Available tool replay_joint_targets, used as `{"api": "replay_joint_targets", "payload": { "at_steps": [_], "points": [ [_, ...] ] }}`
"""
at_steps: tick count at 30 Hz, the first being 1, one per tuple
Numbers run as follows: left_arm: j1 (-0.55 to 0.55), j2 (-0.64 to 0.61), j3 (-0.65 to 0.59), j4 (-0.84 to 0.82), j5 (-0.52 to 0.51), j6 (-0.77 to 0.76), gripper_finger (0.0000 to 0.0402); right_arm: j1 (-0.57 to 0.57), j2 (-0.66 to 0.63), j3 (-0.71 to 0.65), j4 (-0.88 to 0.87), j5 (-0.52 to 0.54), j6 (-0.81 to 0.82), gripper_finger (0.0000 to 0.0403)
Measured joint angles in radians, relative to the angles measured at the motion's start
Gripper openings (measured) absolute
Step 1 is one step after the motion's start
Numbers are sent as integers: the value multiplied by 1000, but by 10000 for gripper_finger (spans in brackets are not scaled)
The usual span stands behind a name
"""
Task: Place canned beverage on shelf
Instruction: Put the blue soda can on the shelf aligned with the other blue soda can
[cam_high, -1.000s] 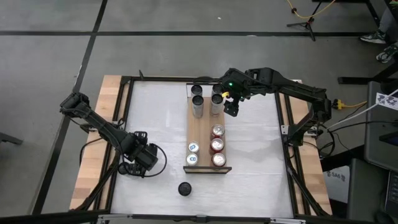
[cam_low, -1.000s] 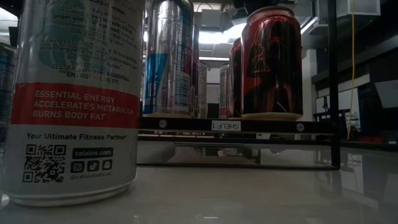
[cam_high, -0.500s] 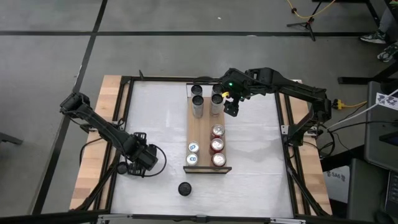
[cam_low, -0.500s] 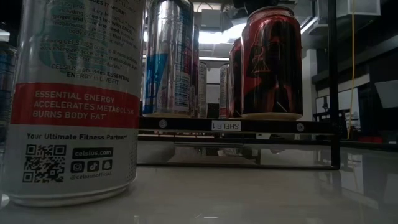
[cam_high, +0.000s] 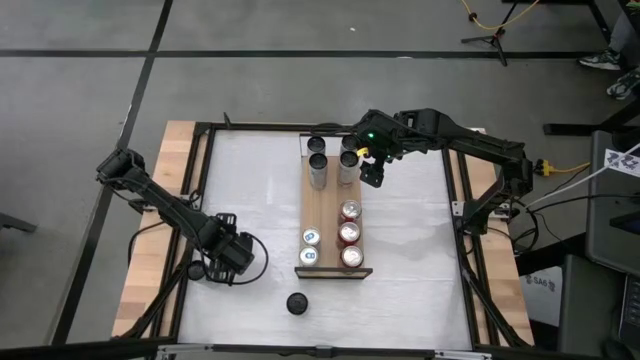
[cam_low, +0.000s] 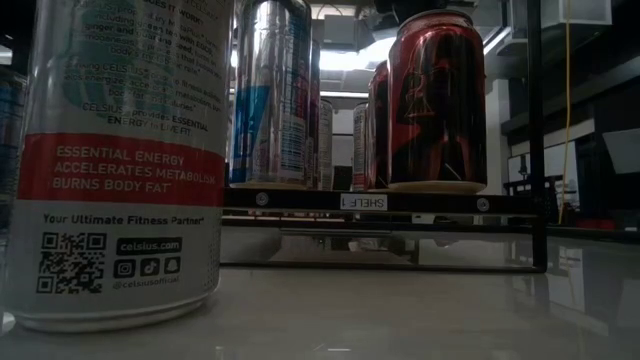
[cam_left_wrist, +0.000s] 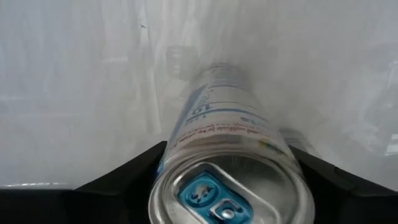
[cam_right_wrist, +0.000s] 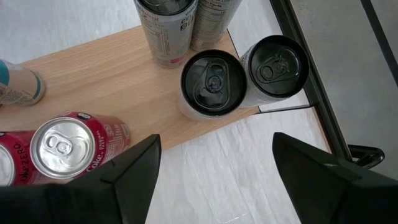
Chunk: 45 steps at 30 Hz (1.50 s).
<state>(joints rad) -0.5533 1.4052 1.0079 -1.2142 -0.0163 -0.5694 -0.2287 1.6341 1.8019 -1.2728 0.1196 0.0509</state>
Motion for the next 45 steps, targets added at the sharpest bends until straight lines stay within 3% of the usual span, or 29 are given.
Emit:
{"api": "replay_joint_targets", "payload": {
  "at_steps": [8,16,25,36,45],
  "points": [
    [89,0,87,-2,39,6,216,0,0,0,0,0,0,298],
    [231,0,146,-11,147,49,214,0,0,0,0,0,0,298],
    [394,27,345,-148,64,185,214,0,0,0,0,0,0,298],
    [504,330,818,-349,-45,445,214,0,-2,0,-21,0,0,298],
    [536,543,1050,-352,-46,502,214,0,-61,0,-38,0,0,298]
  ]
}}
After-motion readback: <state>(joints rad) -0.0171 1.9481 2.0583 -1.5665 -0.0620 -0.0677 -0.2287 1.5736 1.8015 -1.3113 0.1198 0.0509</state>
